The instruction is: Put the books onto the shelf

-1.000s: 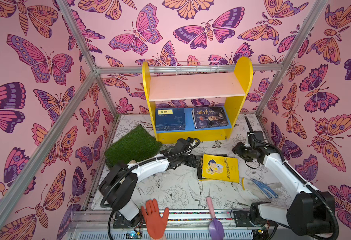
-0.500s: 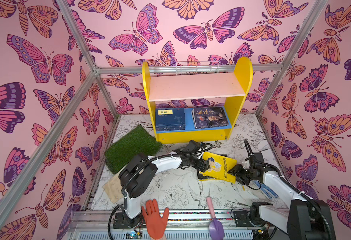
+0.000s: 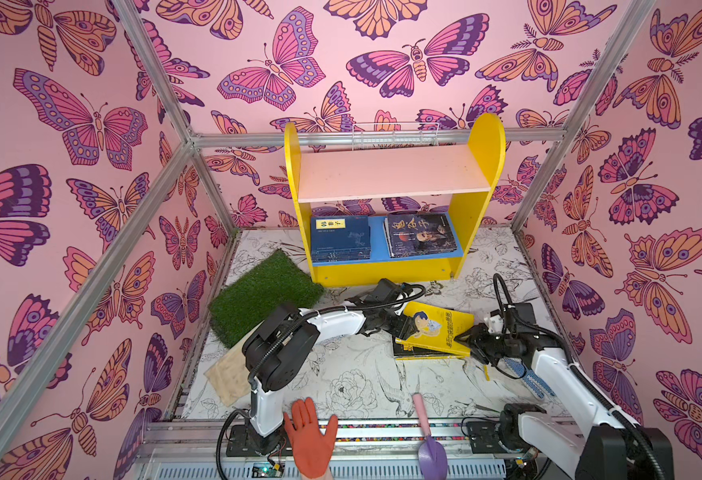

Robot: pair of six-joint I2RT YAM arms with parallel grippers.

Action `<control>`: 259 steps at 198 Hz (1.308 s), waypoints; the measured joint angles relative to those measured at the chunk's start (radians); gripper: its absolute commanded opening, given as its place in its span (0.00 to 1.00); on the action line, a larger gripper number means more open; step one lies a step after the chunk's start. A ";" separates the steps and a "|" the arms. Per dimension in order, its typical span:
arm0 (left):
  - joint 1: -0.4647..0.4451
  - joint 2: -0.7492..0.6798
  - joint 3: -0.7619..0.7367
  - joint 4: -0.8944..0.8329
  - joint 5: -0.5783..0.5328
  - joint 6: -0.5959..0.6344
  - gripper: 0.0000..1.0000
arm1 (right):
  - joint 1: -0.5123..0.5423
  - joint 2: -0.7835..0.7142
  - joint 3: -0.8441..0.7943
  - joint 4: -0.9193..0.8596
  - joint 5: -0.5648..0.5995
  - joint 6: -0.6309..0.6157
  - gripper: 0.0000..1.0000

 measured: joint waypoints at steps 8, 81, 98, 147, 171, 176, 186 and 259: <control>0.000 0.000 -0.001 0.003 0.001 0.000 0.64 | 0.000 -0.010 0.022 -0.004 -0.002 -0.001 0.41; 0.000 0.016 -0.003 0.029 0.006 -0.004 0.47 | 0.000 0.021 0.006 -0.040 0.197 -0.020 0.44; 0.000 0.025 0.001 0.036 0.010 -0.004 0.45 | 0.000 0.063 -0.026 -0.022 0.243 -0.016 0.45; -0.001 0.055 0.032 0.039 0.011 -0.005 0.38 | -0.042 0.123 -0.052 0.077 0.236 -0.004 0.55; -0.001 0.067 0.048 0.036 0.005 -0.006 0.35 | -0.099 0.121 -0.084 0.111 0.185 -0.005 0.56; -0.001 0.069 0.050 0.036 0.005 -0.006 0.34 | -0.111 0.119 -0.090 0.117 0.173 -0.006 0.56; -0.001 0.072 0.053 0.036 0.003 -0.006 0.33 | -0.139 0.111 -0.106 0.128 0.147 -0.010 0.56; -0.001 0.078 0.063 0.029 -0.007 -0.021 0.29 | -0.184 0.109 -0.132 0.051 0.032 -0.032 0.68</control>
